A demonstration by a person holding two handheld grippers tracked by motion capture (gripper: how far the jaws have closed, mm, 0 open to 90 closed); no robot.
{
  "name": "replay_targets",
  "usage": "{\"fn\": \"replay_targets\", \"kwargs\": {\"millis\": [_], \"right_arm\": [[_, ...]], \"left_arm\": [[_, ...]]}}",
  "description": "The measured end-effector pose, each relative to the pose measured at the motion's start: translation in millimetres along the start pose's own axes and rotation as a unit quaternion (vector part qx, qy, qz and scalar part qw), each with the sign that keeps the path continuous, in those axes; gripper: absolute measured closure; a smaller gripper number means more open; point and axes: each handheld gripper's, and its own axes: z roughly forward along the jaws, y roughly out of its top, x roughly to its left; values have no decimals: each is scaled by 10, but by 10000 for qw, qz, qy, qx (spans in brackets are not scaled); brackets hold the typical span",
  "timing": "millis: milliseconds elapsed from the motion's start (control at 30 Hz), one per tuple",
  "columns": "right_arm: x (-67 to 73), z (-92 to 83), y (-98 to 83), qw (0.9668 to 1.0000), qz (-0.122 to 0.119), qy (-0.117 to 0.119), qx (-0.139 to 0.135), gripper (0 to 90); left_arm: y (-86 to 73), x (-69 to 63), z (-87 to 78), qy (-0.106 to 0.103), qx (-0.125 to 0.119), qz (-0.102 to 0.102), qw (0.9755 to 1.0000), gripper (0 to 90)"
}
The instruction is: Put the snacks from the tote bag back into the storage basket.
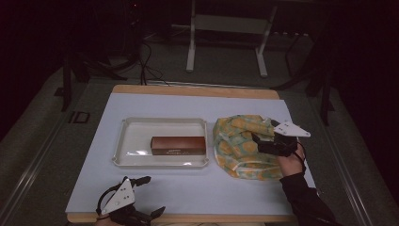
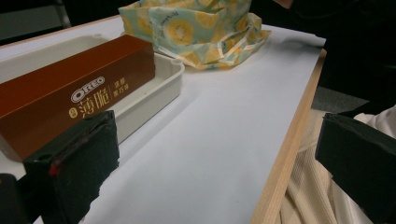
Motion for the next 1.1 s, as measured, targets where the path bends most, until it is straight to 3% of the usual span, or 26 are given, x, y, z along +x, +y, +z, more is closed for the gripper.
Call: {"fn": "replay_targets", "kwargs": {"millis": [167,433,900,1100], "right_arm": [[-40,-80,-192,9996,188,-229,13,111],[-39,-159,-400,9986,380,-347,82,111],[45,-371,-681,9980,433,-449,99,111],[20,-371,-714,9972,408,-624,80,111]], "left_arm": [[1,1,3,3,9,2,10000,0],[2,2,6,-11,24,29,10000,0],[4,-11,13,-45,32,62,10000,0],[5,-7,14,-46,27,64,10000,0]]}}
